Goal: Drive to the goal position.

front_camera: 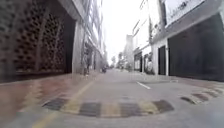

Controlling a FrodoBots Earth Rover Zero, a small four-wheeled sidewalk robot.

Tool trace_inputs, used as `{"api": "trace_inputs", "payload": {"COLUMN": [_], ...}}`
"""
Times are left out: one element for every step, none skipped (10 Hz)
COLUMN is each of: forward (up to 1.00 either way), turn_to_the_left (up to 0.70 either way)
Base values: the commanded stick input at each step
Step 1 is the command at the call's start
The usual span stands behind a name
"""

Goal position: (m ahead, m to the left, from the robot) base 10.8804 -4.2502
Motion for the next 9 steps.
{"api": "trace_inputs", "payload": {"forward": [1.0, 1.0, 1.0, 1.0, 1.0, 1.0, 1.0, 1.0, 1.0], "turn_to_the_left": [-0.4, -0.4, 0.0, 0.0, 0.0, 0.0, 0.0, 0.0, 0.0]}}
